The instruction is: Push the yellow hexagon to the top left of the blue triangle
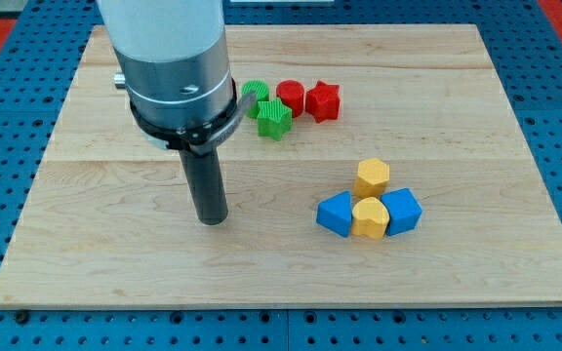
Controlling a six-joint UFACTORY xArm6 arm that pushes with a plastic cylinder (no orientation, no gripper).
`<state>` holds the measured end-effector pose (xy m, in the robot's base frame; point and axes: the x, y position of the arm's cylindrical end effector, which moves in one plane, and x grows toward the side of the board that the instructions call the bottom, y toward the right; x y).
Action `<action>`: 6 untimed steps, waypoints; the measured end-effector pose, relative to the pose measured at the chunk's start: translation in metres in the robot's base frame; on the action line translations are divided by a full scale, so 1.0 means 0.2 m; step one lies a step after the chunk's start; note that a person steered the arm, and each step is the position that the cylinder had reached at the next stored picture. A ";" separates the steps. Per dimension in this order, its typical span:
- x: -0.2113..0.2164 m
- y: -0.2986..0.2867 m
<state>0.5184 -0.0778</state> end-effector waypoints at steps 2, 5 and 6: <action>-0.36 0.10; -0.35 1.04; -0.28 1.20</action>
